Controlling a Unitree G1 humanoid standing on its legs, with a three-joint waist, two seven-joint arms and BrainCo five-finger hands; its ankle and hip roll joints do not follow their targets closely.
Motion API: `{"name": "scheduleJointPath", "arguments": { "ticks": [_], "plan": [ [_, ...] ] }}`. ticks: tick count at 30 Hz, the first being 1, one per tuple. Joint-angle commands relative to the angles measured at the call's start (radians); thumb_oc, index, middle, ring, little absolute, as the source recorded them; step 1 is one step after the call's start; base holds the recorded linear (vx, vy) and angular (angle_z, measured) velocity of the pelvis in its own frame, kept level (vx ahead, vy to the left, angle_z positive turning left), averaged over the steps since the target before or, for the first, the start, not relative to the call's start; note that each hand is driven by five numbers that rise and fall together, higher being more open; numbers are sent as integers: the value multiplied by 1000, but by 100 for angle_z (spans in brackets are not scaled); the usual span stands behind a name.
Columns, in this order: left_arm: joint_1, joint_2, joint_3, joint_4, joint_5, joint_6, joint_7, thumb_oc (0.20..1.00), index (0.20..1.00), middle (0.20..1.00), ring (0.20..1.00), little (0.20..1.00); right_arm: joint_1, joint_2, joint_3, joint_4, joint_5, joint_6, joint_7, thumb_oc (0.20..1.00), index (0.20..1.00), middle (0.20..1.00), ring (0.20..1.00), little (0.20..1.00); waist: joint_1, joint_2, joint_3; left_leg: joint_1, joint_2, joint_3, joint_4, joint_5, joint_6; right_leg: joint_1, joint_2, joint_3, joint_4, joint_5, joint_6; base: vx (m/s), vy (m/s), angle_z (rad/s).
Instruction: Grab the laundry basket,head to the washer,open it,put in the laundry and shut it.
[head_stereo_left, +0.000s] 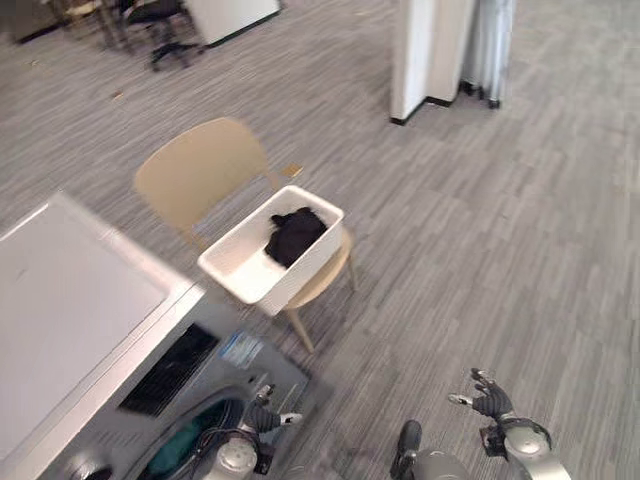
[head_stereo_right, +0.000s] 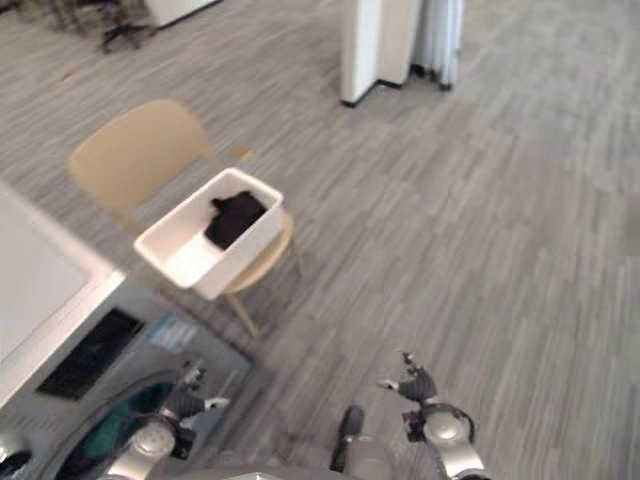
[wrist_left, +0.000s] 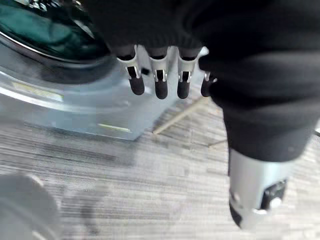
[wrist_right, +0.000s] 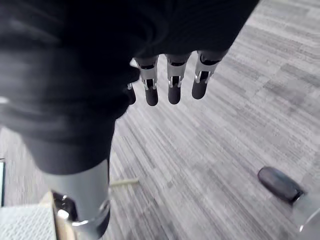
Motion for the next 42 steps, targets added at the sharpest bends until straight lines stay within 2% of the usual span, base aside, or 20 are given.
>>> {"name": "scheduleJointPath", "arguments": {
  "ticks": [1,2,4,5,6,9,11,13,14,17,20,24,27,29,30,34,36,39,41,42],
  "plan": [
    [-58,17,-36,-69,-5,-40,17,1000,1000,1000,1000,1000,-21,-10,-1,-52,-22,-38,0,1000,1000,1000,1000,1000,35,-50,72,-1,-174,-28,-212,-21,103,66,-36,60,-6,-92,98,102,-97,-76],
    [-58,17,-40,-72,-6,-40,17,1000,1000,1000,1000,1000,-20,-11,0,-49,-23,-39,0,1000,1000,1000,1000,1000,43,-54,78,-32,-196,-44,-225,-16,104,73,-32,76,-8,-95,98,194,-139,-33],
    [-60,21,-40,-79,-11,-41,17,1000,1000,1000,1000,1000,-32,-14,9,-26,-21,-40,-4,1000,1000,1000,1000,1000,75,-49,97,-96,-237,-71,-312,67,91,105,2,111,-17,-103,99,256,-67,-59],
    [-58,21,-43,-87,-12,-41,14,1000,1000,1000,1000,1000,-37,-14,6,-23,-19,-42,-7,1000,1000,1000,1000,1000,87,-35,102,-118,-244,-36,-378,129,82,131,23,119,-25,-112,98,540,48,-81],
    [-44,14,-30,-99,-11,-37,9,1000,1000,1000,1000,1000,-30,-7,-4,-36,-23,-40,-10,1000,1000,1000,1000,1000,95,-15,95,-123,-217,125,-453,187,80,191,58,129,-29,-154,99,567,100,-53],
    [-20,15,-14,-99,-18,-34,9,1000,1000,1000,1000,1000,-32,3,14,-21,-46,-39,0,1000,1000,1000,1000,1000,108,-23,81,-91,-227,110,-477,175,112,220,68,151,-12,-186,101,391,116,0],
    [-7,27,-3,-98,-26,-32,6,1000,1000,1000,1000,1000,-35,20,22,-11,-57,-36,10,1000,1000,1000,1000,1000,126,-60,65,-79,-227,121,-456,150,134,245,35,138,21,-208,118,342,110,-31],
    [-5,32,3,-102,-31,-32,8,1000,1000,1000,1000,1000,-37,24,24,-11,-62,-36,14,1000,1000,1000,1000,1000,132,-67,62,-74,-229,121,-455,140,142,239,22,132,51,-211,125,175,92,6],
    [1,43,9,-108,-33,-29,4,1000,1000,1000,1000,1000,-40,31,26,-14,-70,-38,20,1000,1000,1000,1000,1000,149,-80,54,-60,-237,115,-451,118,159,222,-12,115,133,-208,152,186,112,17],
    [-13,59,9,-101,-29,-28,7,1000,1000,1000,1000,1000,-41,36,20,-35,-66,-39,22,1000,1000,1000,1000,1000,139,-91,56,-44,-259,74,-436,84,184,168,-36,129,260,-170,177,196,97,37],
    [-39,68,4,-96,-22,-28,21,1000,1000,1000,1000,1000,-42,37,18,-55,-61,-43,17,1000,1000,1000,1000,1000,116,-78,59,-17,-269,10,-452,68,192,73,-25,155,292,-170,159,98,4,97],
    [-53,67,1,-104,-34,-30,29,1000,1000,1000,1000,1000,-51,31,17,-55,-41,-42,8,1000,1000,1000,1000,1000,81,-63,75,19,-294,-101,-470,59,191,-22,18,247,179,-126,142,119,-53,91],
    [-55,51,1,-104,-49,-32,30,1000,1000,1000,1000,1000,-49,29,2,-49,-25,-38,1,1000,1000,1000,1000,1000,54,-55,92,57,-344,-223,-482,51,188,-108,49,355,75,-32,161,178,-92,139],
    [-53,49,-4,-104,-48,-32,25,1000,1000,1000,1000,1000,-38,25,-6,-56,-24,-39,6,1000,1000,1000,1000,1000,43,-56,97,70,-369,-287,-469,42,185,-99,48,369,60,-17,163,189,-178,154],
    [-37,42,-2,-106,-45,-32,19,1000,1000,1000,1000,1000,-23,15,-13,-62,-18,-52,10,1000,1000,1000,1000,1000,48,-55,83,69,-385,-344,-450,32,174,-56,42,374,24,-7,143,176,-254,239],
    [-27,42,2,-111,-47,-24,12,1000,1000,1000,1000,1000,-21,4,-19,-72,-14,-56,12,1000,1000,1000,1000,1000,50,-51,77,48,-383,-372,-413,21,158,-25,37,337,1,-13,133,87,-147,174],
    [-23,42,7,-118,-50,-19,12,1000,1000,1000,1000,1000,-21,-6,-22,-86,-14,-60,9,1000,1000,1000,1000,1000,54,-51,82,29,-378,-366,-375,10,144,-4,32,308,-7,-22,125,50,-123,53],
    [-24,38,11,-114,-43,-16,13,1000,1000,1000,1000,1000,-18,-15,-33,-96,-12,-61,3,1000,1000,1000,1000,1000,45,-51,90,-10,-343,-296,-335,6,127,26,11,256,-25,-38,120,9,-53,75],
    [-26,47,20,-119,-31,-14,16,1000,1000,1000,1000,1000,-21,-36,-29,-115,-45,-53,-7,1000,1000,1000,1000,1000,36,-58,94,-40,-257,-107,-361,24,135,53,-11,191,-42,-49,120,11,-3,119],
    [-26,51,21,-118,-24,-14,18,1000,1000,1000,1000,1000,-19,-43,-27,-125,-61,-51,-11,1000,1000,1000,1000,1000,36,-60,93,-44,-244,-81,-372,34,134,54,-17,176,-43,-51,120,25,-3,40]
  ]
}}
